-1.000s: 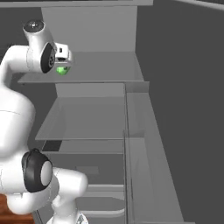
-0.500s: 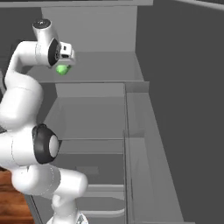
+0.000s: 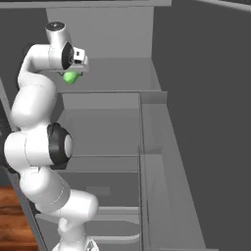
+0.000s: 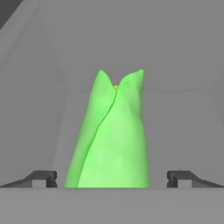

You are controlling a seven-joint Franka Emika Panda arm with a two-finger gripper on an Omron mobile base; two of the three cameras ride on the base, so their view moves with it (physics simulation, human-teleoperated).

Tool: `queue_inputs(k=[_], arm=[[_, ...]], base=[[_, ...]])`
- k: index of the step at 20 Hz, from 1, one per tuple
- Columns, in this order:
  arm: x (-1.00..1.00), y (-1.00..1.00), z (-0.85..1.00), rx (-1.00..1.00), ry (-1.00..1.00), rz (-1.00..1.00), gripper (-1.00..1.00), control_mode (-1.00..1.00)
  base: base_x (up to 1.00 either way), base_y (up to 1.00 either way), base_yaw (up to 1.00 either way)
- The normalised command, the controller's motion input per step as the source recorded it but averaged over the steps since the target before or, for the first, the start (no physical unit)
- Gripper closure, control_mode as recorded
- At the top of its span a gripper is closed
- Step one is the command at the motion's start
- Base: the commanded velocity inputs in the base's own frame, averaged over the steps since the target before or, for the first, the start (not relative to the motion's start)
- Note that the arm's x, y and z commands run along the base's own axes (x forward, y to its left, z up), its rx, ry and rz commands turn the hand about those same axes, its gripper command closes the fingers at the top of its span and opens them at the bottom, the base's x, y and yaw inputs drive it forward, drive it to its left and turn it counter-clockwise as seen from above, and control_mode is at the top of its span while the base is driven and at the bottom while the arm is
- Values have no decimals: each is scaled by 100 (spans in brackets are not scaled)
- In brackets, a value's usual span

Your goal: Gather the corn and cucumber from the fridge and place them on a tray on the dining counter. Then gather the steak and fish from the fridge and place them on the other tray.

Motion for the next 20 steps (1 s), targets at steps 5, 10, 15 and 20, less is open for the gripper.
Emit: queue_inputs(k=[5,10,15,20], arm=[[4,13,-21,0,1,-1,-100,-100],[0,16,-30,0,2,-1,100,-100],[-15,1,-21,0,2,-1,100,-100],[-100,-11,-14,0,-29,-5,100,-100]], base=[[0,0,0],[0,0,0],[0,0,0],[0,0,0]])
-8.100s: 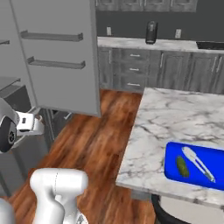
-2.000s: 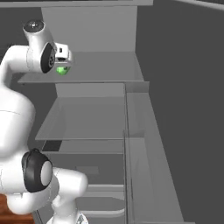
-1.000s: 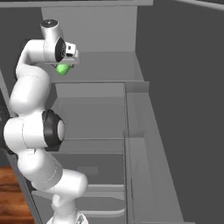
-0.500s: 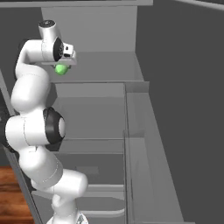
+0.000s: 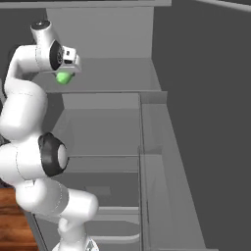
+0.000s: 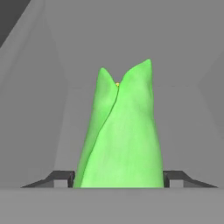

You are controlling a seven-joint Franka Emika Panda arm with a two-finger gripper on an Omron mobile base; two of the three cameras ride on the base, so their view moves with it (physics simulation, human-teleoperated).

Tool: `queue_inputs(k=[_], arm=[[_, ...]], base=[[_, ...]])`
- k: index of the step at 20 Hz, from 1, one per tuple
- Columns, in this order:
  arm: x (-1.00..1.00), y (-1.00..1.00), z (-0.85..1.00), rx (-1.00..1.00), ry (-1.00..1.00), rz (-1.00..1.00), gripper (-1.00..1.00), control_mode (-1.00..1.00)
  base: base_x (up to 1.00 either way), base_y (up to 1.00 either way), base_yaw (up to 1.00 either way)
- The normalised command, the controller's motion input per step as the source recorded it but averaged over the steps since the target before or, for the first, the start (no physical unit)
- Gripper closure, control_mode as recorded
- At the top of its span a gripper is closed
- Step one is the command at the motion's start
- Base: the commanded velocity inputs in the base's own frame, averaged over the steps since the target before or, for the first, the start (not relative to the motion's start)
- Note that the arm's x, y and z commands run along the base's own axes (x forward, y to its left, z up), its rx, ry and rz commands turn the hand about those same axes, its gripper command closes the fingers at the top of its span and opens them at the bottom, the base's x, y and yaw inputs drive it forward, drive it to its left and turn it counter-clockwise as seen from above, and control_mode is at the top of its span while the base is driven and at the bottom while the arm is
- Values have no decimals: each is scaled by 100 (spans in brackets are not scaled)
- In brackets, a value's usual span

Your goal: Gather the corn and cucumber from the fridge and place them on a tray on the dining counter. Then gather the steak and fish from the fridge and place them on the other tray.

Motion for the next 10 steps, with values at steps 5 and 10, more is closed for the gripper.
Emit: queue_inputs(k=[5,10], arm=[[-100,-34,-1,3,-24,-1,100,-100],[-100,-42,0,5,-16,-2,100,-100]], base=[[0,0,0],[0,0,0]])
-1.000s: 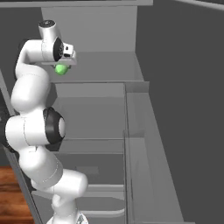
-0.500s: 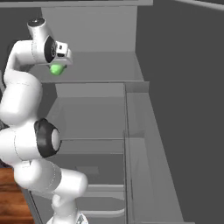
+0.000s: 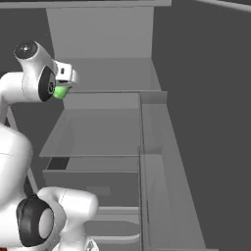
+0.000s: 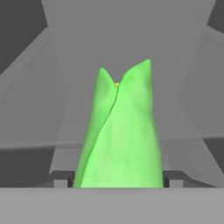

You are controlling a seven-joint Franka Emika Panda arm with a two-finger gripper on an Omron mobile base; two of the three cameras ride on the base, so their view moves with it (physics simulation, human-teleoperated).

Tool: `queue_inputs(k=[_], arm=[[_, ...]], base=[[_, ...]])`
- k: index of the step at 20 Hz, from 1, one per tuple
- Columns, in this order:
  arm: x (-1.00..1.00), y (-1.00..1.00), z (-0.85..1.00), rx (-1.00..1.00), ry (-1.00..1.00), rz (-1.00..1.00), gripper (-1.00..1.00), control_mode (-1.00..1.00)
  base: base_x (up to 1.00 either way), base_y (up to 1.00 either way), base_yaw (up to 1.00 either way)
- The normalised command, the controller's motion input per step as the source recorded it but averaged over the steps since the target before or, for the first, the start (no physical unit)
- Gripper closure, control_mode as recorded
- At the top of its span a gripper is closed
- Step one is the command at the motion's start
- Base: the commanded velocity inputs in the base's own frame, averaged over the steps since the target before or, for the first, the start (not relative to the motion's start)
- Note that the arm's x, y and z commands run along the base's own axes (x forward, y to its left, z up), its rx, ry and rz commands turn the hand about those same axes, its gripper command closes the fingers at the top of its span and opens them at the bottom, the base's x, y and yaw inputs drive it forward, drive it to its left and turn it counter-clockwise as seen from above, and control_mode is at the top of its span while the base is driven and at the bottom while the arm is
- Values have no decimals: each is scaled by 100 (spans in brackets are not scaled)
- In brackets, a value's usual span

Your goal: Gather the corn and cucumber from the fridge and place them on a tray on the dining counter. Then gather the steak and fish from the fridge and place them on the other tray.

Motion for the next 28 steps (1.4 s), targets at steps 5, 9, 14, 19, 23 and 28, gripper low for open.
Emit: queue_inputs(k=[5,9,14,19,23,28], arm=[[-100,-52,0,2,-14,-1,100,-100],[-100,-50,0,0,-14,-2,100,-100],[-98,-32,0,0,-7,-6,100,-100],[-88,-4,-17,0,-1,-6,100,-100],[-53,0,-16,0,0,-5,100,100],[0,0,0,0,0,0,100,100]], base=[[0,0,0],[0,0,0],[0,0,0],[0,0,0],[-18,0,-2],[-75,14,-2]])
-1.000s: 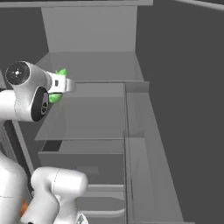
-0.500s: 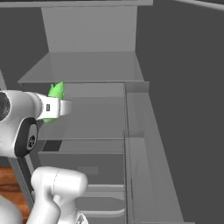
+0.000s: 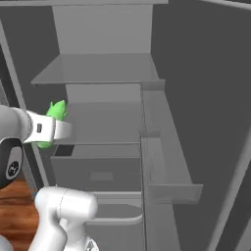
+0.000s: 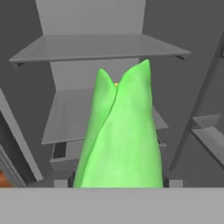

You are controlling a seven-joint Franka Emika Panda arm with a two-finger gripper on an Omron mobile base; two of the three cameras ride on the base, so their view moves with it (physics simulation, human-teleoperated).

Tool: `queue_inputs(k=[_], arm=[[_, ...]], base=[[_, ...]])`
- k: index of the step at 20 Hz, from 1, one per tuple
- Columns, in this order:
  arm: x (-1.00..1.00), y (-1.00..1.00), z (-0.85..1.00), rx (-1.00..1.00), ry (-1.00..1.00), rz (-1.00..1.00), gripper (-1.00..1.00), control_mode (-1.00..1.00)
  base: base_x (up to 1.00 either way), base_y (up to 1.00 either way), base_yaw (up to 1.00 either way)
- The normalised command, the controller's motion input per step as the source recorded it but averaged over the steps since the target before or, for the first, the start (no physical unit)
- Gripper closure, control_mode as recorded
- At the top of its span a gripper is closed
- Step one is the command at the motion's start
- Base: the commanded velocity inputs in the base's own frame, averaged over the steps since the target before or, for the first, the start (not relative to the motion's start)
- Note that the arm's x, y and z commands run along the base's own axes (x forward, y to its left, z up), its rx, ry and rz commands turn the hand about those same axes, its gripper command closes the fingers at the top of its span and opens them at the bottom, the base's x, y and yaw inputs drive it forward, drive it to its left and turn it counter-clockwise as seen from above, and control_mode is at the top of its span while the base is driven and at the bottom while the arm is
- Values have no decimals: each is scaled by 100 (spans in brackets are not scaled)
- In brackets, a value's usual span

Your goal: Gather the corn and cucumber from the fridge and place them on a tray on the dining counter. Then gather the steak and fish from the fridge and place them on the other tray.

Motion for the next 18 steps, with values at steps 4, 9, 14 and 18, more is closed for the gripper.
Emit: queue_inputs(k=[4,9,14,18], arm=[[0,0,0,0,0,0,100,100],[0,0,0,0,0,0,100,100],[0,0,0,0,0,0,100,100],[0,0,0,0,0,0,100,100]], base=[[-69,61,-4],[-42,92,-17],[-48,95,-27],[-56,93,-30]])
